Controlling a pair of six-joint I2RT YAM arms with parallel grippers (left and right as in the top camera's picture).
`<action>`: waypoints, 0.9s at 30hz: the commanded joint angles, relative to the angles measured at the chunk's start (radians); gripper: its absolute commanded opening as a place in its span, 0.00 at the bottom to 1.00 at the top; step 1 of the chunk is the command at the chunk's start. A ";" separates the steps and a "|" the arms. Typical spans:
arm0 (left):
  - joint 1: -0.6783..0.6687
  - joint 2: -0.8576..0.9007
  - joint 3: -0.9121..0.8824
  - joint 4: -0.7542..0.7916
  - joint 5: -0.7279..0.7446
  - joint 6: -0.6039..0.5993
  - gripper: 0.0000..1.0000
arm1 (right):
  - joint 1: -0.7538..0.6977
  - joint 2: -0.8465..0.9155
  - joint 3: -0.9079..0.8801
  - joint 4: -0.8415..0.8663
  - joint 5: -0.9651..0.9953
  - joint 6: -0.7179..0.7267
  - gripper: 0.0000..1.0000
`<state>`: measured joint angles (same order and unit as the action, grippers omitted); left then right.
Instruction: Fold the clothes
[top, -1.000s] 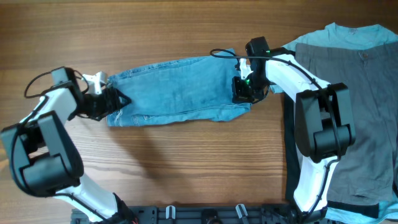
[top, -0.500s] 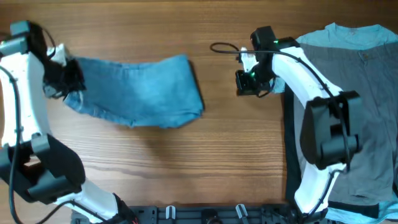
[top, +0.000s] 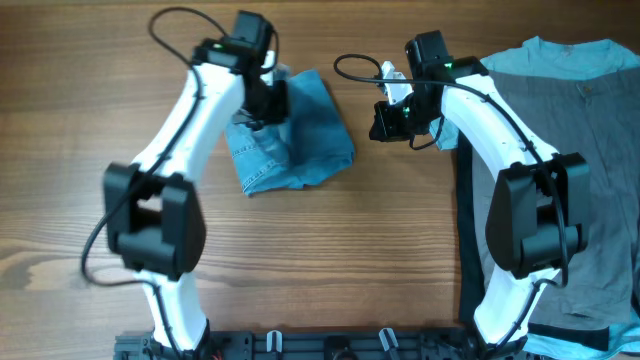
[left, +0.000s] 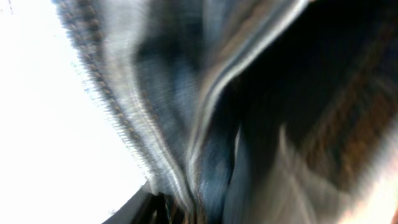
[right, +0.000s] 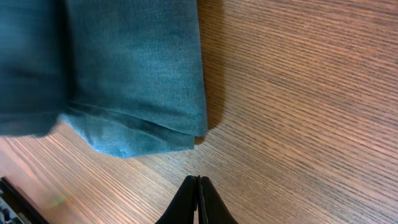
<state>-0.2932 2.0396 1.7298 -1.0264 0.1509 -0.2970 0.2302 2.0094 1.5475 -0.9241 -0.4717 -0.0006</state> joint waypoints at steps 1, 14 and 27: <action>-0.060 0.126 0.002 0.082 0.042 -0.143 0.79 | 0.000 -0.012 0.016 0.004 -0.023 0.021 0.05; 0.163 -0.209 0.194 -0.195 -0.013 -0.021 0.65 | -0.001 -0.016 0.017 0.043 -0.043 0.004 0.11; 0.190 -0.043 -0.365 0.114 0.249 0.084 0.43 | 0.216 0.174 -0.021 0.289 0.132 -0.095 0.08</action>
<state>-0.0986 1.9869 1.3788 -0.9096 0.3656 -0.2352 0.4538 2.0327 1.5463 -0.6411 -0.5266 -0.0856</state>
